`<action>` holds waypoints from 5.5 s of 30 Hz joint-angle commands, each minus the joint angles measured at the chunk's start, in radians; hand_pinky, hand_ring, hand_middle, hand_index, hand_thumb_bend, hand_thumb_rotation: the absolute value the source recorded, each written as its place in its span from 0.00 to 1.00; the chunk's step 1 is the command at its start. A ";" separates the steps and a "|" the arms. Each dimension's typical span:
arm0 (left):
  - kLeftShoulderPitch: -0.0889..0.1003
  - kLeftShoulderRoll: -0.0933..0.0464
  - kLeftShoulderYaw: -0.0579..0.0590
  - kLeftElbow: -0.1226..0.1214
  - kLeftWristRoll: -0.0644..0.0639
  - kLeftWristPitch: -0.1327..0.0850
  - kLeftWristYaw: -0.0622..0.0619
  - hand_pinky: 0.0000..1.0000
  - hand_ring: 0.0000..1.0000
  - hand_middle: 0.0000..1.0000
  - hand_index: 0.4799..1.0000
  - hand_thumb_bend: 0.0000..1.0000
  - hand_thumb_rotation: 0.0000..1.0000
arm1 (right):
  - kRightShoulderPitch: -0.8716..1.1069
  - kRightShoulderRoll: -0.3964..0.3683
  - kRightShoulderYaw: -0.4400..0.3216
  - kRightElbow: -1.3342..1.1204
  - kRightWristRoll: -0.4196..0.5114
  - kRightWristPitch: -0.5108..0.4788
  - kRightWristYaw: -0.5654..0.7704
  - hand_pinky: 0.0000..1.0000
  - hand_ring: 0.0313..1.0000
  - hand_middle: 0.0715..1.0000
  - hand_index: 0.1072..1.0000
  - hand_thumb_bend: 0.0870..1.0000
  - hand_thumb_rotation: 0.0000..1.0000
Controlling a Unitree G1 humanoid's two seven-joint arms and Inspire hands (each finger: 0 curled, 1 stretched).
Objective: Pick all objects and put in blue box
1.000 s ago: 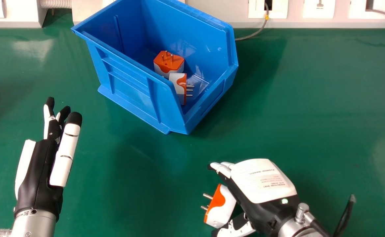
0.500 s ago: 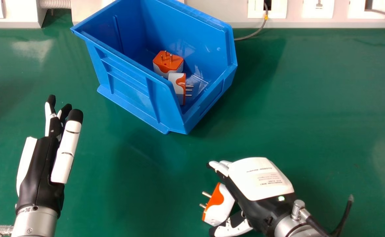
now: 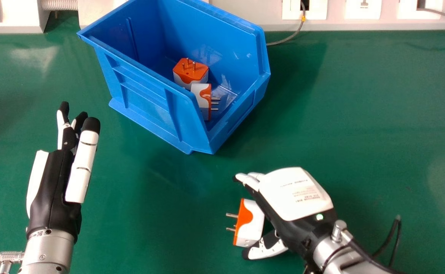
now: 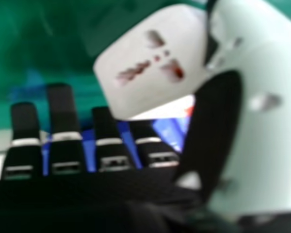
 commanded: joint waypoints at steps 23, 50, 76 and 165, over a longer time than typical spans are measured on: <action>-0.014 -0.003 -0.007 -0.070 -0.002 0.043 0.009 0.93 0.97 0.99 1.00 0.53 1.00 | -0.105 -0.057 0.013 0.084 0.033 0.010 0.147 0.26 0.36 0.46 0.50 0.45 0.01; -0.005 0.010 -0.005 -0.078 -0.002 0.045 0.002 0.93 0.97 0.99 1.00 0.53 1.00 | 0.078 -0.098 -0.201 -0.365 0.167 0.034 0.184 0.07 0.12 0.40 0.42 0.47 0.00; 0.015 0.013 -0.005 -0.071 0.006 0.029 0.001 0.92 0.97 0.99 1.00 0.52 1.00 | -0.307 -0.061 -0.317 -0.230 0.212 -0.018 0.117 0.06 0.08 0.17 0.41 0.45 0.12; 0.100 -0.022 -0.050 -0.068 0.053 -0.040 0.026 0.88 0.94 0.97 0.97 0.54 1.00 | -1.132 0.248 -0.020 0.981 0.376 -0.134 -0.460 0.67 0.81 0.84 0.79 0.42 0.22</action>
